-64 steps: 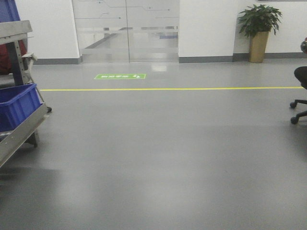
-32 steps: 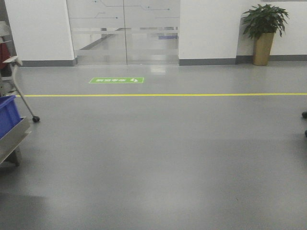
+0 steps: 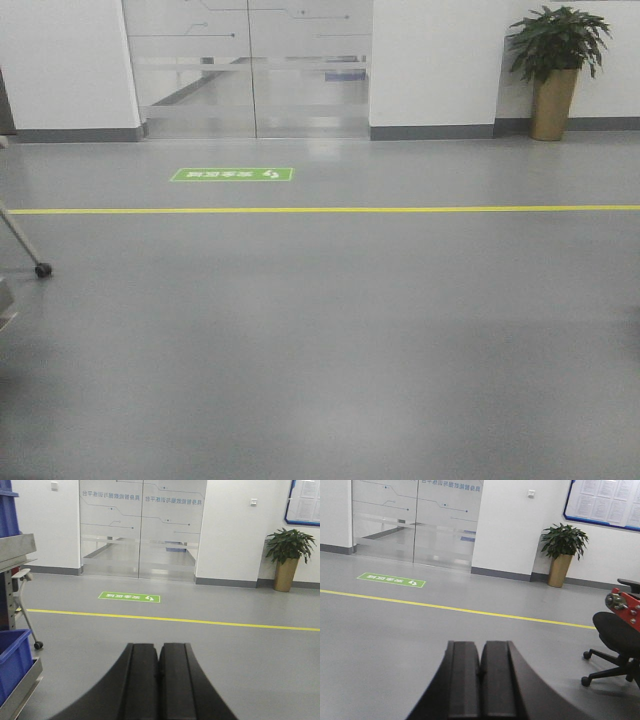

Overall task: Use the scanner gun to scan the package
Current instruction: 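Drive the base forward along the floor past the blue bin rack, then turn the base and approach the red table with the box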

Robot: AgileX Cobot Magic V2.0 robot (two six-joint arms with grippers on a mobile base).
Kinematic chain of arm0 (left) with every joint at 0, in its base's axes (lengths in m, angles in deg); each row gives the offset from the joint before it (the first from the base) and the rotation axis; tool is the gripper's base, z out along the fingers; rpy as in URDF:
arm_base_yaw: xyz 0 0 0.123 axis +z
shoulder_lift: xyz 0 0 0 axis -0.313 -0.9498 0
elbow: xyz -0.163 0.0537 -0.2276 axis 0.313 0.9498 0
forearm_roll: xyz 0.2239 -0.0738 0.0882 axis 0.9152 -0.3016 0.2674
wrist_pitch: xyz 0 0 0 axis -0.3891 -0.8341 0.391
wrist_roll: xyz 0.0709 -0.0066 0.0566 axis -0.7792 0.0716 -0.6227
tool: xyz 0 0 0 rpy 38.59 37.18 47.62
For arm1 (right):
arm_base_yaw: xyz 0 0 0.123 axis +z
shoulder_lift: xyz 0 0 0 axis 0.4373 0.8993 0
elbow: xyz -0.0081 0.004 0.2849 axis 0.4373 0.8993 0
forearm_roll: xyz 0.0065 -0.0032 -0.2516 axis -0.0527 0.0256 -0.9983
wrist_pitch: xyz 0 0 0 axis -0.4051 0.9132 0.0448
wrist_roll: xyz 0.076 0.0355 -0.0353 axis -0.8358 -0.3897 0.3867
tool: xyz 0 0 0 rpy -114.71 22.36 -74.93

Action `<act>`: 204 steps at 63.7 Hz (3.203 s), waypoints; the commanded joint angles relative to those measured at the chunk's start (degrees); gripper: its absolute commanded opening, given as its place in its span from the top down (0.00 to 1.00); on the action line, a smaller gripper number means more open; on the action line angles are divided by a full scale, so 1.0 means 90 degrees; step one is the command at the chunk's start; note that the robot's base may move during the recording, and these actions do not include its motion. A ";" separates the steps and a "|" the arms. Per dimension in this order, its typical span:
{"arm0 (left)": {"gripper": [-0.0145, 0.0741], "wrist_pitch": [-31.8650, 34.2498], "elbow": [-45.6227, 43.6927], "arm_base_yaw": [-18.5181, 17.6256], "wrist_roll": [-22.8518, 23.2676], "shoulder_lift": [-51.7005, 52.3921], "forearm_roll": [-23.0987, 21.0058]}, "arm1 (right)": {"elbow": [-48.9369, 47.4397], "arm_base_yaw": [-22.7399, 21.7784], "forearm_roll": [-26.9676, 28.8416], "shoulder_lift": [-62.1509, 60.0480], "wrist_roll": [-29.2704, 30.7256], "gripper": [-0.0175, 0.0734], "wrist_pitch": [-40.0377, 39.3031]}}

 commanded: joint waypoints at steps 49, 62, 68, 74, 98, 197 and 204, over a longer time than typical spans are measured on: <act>0.96 0.0119 -0.0008 0.0032 -0.0010 0.0027 -0.0024 | -0.0003 -0.0009 -0.0039 -0.0017 -0.0003 0.99 -0.0140; 0.96 0.0119 -0.0008 0.0032 -0.0010 0.0027 -0.0024 | -0.0003 -0.0009 -0.0039 -0.0017 -0.0003 0.99 -0.0140; 0.96 0.0119 -0.0008 0.0032 -0.0010 0.0027 -0.0024 | -0.0003 -0.0009 -0.0039 -0.0017 -0.0003 0.99 -0.0140; 0.96 0.0119 -0.0008 0.0032 -0.0010 0.0027 -0.0024 | -0.0003 -0.0009 -0.0039 -0.0017 -0.0003 0.99 -0.0140; 0.96 0.0119 -0.0008 0.0032 -0.0010 0.0027 -0.0024 | -0.0003 -0.0009 -0.0039 -0.0017 -0.0003 0.99 -0.0140; 0.96 0.0119 -0.0008 0.0032 -0.0010 0.0027 -0.0024 | -0.0003 -0.0009 -0.0039 -0.0017 -0.0003 0.99 -0.0140; 0.96 0.0119 -0.0008 0.0032 -0.0010 0.0027 -0.0024 | -0.0003 -0.0009 -0.0039 -0.0017 -0.0003 0.99 -0.0140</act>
